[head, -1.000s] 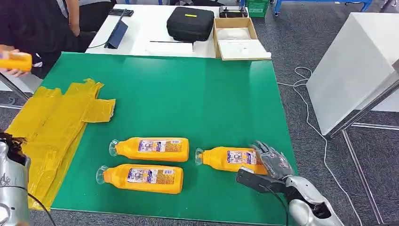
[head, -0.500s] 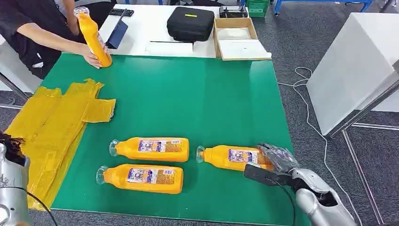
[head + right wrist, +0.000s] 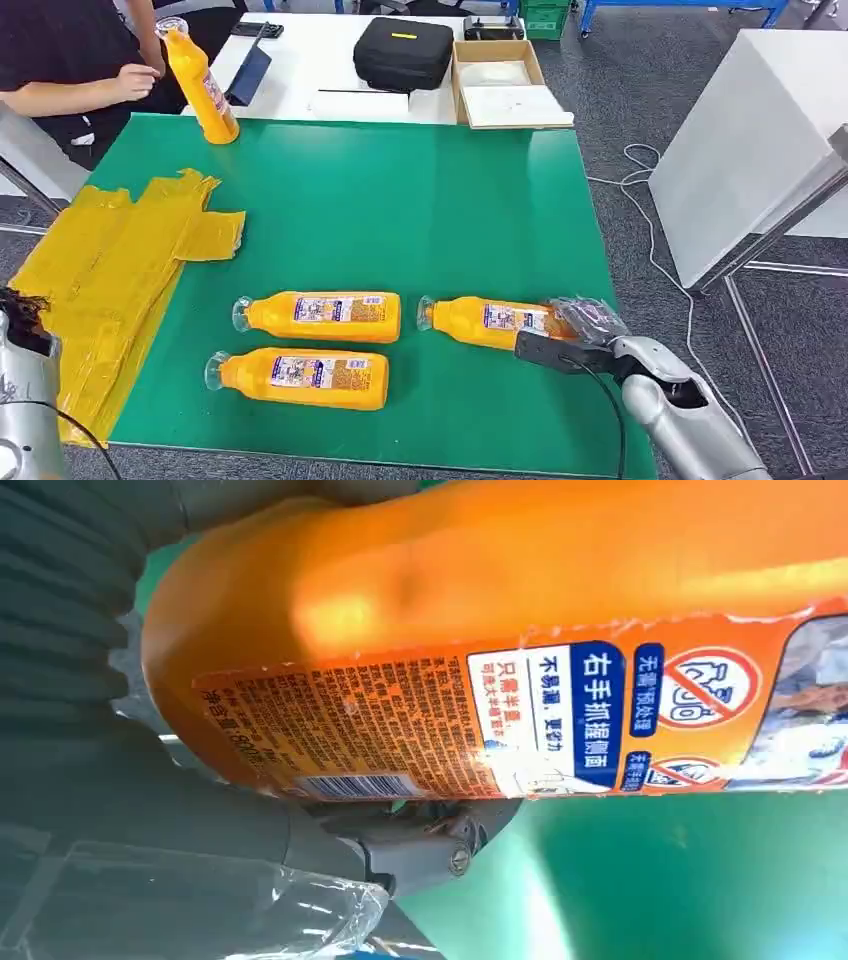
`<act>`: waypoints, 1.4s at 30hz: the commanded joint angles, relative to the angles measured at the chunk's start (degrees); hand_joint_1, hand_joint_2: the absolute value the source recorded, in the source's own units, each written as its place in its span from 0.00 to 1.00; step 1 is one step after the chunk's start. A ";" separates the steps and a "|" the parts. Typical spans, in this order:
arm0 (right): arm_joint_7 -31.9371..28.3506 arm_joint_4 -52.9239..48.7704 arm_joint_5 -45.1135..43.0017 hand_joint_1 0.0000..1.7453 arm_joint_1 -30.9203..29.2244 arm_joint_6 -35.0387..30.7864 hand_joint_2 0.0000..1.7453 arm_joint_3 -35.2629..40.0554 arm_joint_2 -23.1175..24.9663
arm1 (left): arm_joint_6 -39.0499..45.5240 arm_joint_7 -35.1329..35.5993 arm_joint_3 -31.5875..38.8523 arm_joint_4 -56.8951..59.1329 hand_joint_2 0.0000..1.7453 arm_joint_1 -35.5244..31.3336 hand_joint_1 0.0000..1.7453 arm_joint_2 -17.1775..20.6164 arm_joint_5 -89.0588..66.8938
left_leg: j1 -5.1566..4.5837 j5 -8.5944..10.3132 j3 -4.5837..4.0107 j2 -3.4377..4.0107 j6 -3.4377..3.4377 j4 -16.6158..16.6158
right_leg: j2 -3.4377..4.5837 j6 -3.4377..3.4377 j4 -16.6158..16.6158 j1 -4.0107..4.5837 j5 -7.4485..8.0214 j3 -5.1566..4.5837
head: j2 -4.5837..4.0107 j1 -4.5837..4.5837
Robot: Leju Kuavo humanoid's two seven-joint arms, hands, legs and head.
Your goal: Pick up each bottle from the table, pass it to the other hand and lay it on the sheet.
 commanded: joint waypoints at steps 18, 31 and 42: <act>1.20 1.29 -16.12 0.99 -28.98 0.40 1.00 -1.68 16.77 | -28.35 9.36 -17.17 6.07 1.00 -3.11 0.00 -6.67 18.12 | -0.11 0.28 -0.34 0.12 0.07 0.10 | 0.04 -0.10 0.17 -0.03 0.23 -0.09 | 0.00 0.00; 0.66 25.16 -21.46 0.95 -35.43 -6.38 1.00 8.14 39.14 | -24.66 12.60 -29.16 0.69 1.00 -5.46 0.00 -13.38 26.41 | 0.06 0.31 -0.31 -0.08 0.09 0.08 | -0.14 -0.07 0.14 0.06 0.15 -0.08 | 0.00 0.00; 1.66 26.78 -23.52 0.94 -34.18 -9.51 1.00 10.69 41.07 | -25.81 18.72 -37.83 -3.22 1.00 -5.36 0.00 -16.59 35.98 | -0.09 0.31 -0.37 -0.24 0.16 0.09 | -0.33 -0.08 0.09 0.09 0.11 0.04 | 0.00 0.00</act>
